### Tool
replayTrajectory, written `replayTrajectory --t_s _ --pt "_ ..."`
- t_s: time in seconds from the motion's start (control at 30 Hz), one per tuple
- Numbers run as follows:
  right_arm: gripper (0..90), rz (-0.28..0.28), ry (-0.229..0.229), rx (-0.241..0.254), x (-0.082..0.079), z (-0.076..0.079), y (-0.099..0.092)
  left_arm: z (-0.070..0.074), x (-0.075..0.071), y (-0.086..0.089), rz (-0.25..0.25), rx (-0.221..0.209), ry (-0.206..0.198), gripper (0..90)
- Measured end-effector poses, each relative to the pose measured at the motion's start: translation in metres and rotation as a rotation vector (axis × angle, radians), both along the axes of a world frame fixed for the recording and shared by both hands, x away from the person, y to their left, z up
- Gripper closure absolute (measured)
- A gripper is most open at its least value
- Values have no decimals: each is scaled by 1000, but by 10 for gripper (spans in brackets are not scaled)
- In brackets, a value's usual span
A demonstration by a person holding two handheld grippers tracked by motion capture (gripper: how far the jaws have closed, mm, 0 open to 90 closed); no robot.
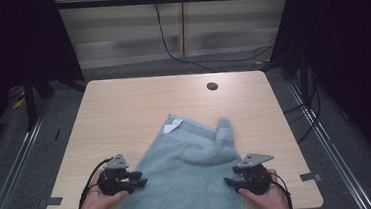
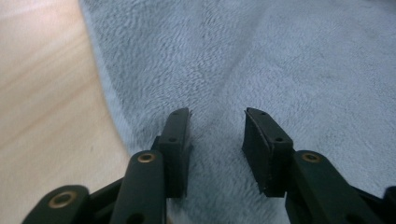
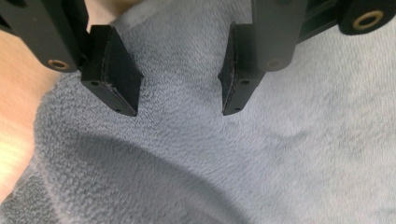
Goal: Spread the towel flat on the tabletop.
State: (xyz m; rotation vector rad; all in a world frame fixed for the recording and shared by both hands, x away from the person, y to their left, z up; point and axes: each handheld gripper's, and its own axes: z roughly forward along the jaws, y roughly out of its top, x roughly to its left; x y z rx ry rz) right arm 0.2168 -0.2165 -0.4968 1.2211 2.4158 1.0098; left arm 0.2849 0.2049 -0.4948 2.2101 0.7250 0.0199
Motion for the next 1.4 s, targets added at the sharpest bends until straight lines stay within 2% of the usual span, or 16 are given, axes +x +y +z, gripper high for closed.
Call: replayTrajectory --t_s 0.1,0.2,0.3,0.37,0.43,0.5,0.63,0.73,0.83,0.97,1.03,1.13,1.17,1.23,1.33,1.4 --pt "476 -6 4 23 13 -1 1 6 25 -9 29 -49 -18 609" --pt "475 3 4 16 27 -2 6 9 60 -22 71 -44 -30 617" --pt "475 12 -4 21 37 -3 11 5 93 -34 137 -55 -29 625" --pt "475 14 -5 5 41 -2 13 1 107 -40 158 -21 -26 628" --pt "474 20 -18 0 43 -3 15 -6 112 -42 163 4 -20 629" --pt "474 19 -18 4 45 -3 15 -10 112 -40 174 -24 -26 634" --pt "480 10 -12 22 51 -4 11 -8 105 -34 191 46 -79 669" --pt "483 4 -15 28 52 -4 9 -8 99 -19 221 47 -88 673" --pt "475 -4 -25 -9 47 -3 11 -8 86 0 253 34 -82 672" --pt "470 -2 -20 -12 33 -2 12 -9 67 22 246 -13 -44 636" --pt "470 2 -6 -11 26 -1 13 -8 57 26 244 -13 -44 634" --pt "460 14 -2 -12 16 0 14 -5 43 27 262 5 -64 529" --pt "448 15 1 -16 14 0 14 -3 39 26 247 -7 -55 529" --pt "429 20 12 -7 12 1 14 2 30 25 218 -25 -72 529" --pt "402 39 37 15 13 2 13 8 14 19 129 -58 -57 558" --pt "415 27 44 16 13 2 14 4 7 14 101 -14 -56 577"
